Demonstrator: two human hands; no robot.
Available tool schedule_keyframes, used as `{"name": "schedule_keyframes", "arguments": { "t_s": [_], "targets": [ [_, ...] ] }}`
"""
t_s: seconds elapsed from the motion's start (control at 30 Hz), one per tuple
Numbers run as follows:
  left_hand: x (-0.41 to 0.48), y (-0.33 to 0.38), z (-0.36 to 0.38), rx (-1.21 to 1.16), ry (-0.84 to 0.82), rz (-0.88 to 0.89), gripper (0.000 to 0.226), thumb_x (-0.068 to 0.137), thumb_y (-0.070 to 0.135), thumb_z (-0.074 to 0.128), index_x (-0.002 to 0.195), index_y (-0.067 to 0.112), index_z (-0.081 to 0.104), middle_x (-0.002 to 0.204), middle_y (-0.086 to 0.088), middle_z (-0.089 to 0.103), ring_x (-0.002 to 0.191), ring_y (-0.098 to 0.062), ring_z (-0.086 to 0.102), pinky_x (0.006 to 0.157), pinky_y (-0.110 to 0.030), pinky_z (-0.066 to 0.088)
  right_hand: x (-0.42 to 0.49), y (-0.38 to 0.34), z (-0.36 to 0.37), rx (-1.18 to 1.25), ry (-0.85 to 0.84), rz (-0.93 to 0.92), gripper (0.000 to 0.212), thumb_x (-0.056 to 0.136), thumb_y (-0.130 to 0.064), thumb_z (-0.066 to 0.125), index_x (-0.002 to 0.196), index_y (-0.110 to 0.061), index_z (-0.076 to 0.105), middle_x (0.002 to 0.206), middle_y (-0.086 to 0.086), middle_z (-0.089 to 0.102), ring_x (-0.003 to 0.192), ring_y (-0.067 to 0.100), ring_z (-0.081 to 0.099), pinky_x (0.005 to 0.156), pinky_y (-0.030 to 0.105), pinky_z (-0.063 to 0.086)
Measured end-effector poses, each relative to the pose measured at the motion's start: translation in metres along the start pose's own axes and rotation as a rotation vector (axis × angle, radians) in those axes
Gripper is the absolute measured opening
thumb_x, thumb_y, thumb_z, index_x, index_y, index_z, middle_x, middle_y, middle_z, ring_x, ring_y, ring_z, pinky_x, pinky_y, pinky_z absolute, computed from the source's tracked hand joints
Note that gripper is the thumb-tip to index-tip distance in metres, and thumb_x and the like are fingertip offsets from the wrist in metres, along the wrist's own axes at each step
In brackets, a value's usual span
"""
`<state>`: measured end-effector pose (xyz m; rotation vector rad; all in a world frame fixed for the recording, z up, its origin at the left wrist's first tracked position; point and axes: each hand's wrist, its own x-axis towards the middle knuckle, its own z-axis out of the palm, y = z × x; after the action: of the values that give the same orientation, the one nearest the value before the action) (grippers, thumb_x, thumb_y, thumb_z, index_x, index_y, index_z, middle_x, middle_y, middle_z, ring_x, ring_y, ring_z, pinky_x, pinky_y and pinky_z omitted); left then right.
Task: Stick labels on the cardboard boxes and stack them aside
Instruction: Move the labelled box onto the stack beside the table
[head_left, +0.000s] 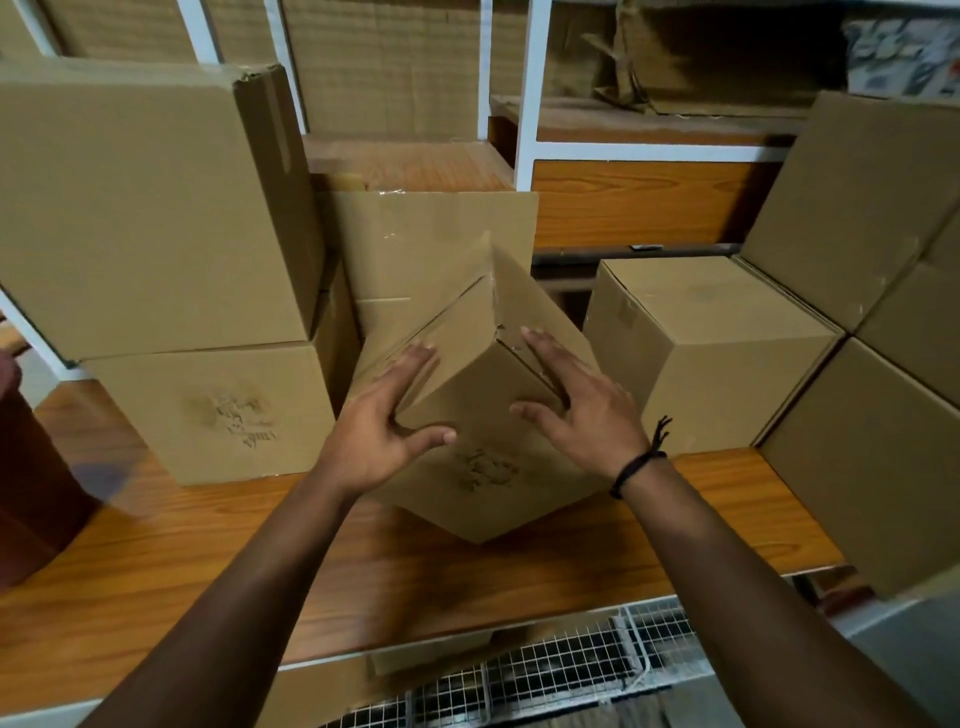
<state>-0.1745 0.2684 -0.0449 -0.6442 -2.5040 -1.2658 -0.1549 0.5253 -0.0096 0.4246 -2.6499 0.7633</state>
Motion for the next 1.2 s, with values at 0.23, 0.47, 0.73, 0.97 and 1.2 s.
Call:
{"name": "schedule_keyframes", "arguments": {
  "t_s": [0.23, 0.47, 0.73, 0.97, 1.2],
  "targets": [
    [-0.017, -0.049, -0.009, -0.043, 0.013, -0.231, 0.107, 0.049, 0.089, 0.065, 0.142, 0.041, 0.044, 0.151, 0.019, 0.03, 0.148, -0.018, 0.02, 0.12, -0.048, 0.024, -0.013, 0.011, -0.006, -0.066, 0.038, -0.035, 0.085, 0.087, -0.048, 0.064, 0.15, -0.041, 0.009, 0.148, 0.001, 0.044, 0.119, 0.028, 0.055, 0.093, 0.044, 0.049],
    [-0.004, -0.024, -0.024, 0.187, 0.168, 0.034, 0.075, 0.07, 0.071, 0.064, 0.128, 0.024, 0.065, 0.138, 0.003, 0.058, 0.136, -0.017, 0.046, 0.111, -0.042, 0.04, -0.032, 0.016, 0.0, 0.041, 0.05, 0.088, 0.097, 0.087, -0.033, 0.067, 0.147, -0.049, -0.008, 0.139, 0.008, 0.052, 0.117, 0.025, 0.058, 0.093, 0.046, 0.053],
    [-0.018, -0.027, -0.016, 0.412, 0.079, 0.215, 0.059, 0.082, 0.064, 0.054, 0.121, 0.022, 0.07, 0.132, 0.001, 0.064, 0.131, -0.016, 0.052, 0.097, -0.046, 0.053, -0.078, 0.039, 0.053, 0.44, 0.155, 0.373, 0.089, 0.08, -0.01, 0.076, 0.149, -0.029, 0.023, 0.132, -0.001, 0.054, 0.121, 0.013, 0.053, 0.095, 0.042, 0.053],
    [-0.02, -0.032, -0.02, 0.169, 0.073, 0.015, 0.074, 0.067, 0.076, 0.061, 0.131, 0.038, 0.058, 0.155, 0.012, 0.032, 0.143, -0.022, 0.029, 0.108, -0.046, 0.033, -0.069, 0.042, 0.037, 0.417, 0.141, 0.368, 0.11, 0.067, -0.027, 0.086, 0.146, -0.044, 0.011, 0.141, -0.011, 0.037, 0.127, 0.013, 0.043, 0.086, 0.016, 0.048],
    [-0.015, -0.04, -0.02, -0.105, -0.106, -0.278, 0.105, 0.048, 0.079, 0.074, 0.142, 0.048, 0.04, 0.155, 0.007, 0.038, 0.146, -0.017, 0.028, 0.113, -0.053, 0.036, -0.037, 0.025, 0.015, 0.287, 0.015, 0.315, 0.089, 0.063, -0.039, 0.085, 0.141, -0.032, 0.044, 0.145, -0.006, 0.046, 0.132, 0.005, 0.037, 0.112, 0.031, 0.033]
  ]
}}
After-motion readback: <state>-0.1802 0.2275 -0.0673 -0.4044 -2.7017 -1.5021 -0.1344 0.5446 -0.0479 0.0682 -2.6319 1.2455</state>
